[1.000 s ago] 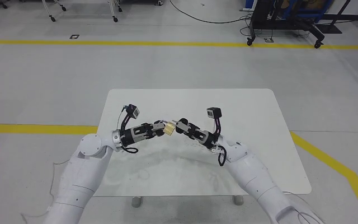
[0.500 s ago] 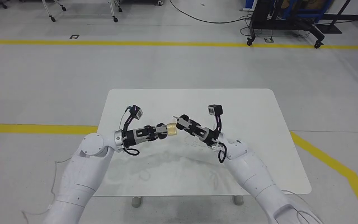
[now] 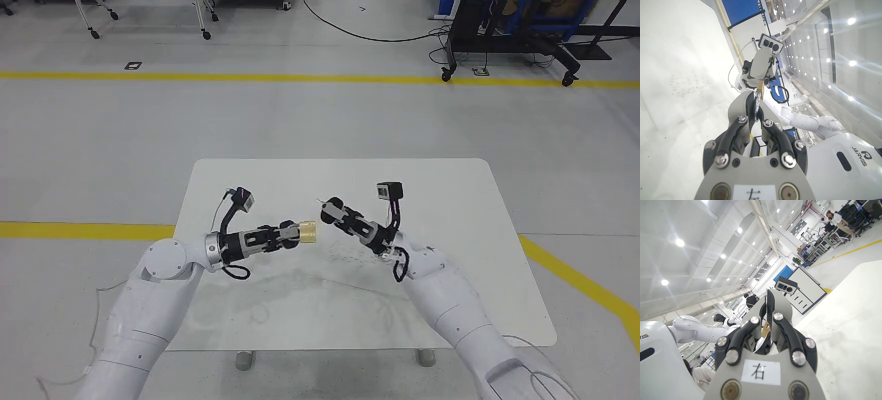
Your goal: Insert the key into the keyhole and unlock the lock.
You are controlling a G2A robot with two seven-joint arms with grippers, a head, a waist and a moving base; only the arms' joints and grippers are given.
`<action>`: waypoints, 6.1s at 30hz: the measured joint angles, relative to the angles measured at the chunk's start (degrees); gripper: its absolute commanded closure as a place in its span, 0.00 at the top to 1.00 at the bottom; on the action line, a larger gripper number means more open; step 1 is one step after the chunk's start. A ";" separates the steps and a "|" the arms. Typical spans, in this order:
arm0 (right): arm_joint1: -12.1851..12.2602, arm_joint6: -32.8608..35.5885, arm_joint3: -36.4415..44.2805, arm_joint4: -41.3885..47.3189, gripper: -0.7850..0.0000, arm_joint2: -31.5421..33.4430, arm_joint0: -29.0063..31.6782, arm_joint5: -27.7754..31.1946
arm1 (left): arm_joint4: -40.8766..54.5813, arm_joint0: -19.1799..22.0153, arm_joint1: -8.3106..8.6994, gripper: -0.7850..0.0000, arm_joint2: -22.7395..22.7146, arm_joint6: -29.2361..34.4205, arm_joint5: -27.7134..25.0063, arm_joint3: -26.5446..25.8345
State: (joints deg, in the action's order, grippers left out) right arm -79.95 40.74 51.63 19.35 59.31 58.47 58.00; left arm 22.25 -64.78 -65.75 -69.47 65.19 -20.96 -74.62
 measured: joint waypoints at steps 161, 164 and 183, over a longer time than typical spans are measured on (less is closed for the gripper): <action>3.81 28.07 60.30 -117.77 0.00 -20.24 4.47 -31.35 | 14.75 15.03 -1.71 0.00 14.27 -4.09 55.53 15.06; 3.52 28.48 60.53 -117.55 0.00 -20.30 4.28 -31.35 | 14.88 15.13 -1.71 0.00 14.39 -4.12 55.54 15.20; 1.35 39.25 58.13 -117.00 0.00 -25.08 0.42 -33.70 | 13.80 14.77 -1.29 0.00 14.37 -6.68 54.51 14.05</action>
State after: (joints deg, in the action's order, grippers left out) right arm -78.60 79.99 109.76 -97.65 34.24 58.89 24.30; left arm 36.05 -50.00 -67.04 -55.10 58.51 33.55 -60.57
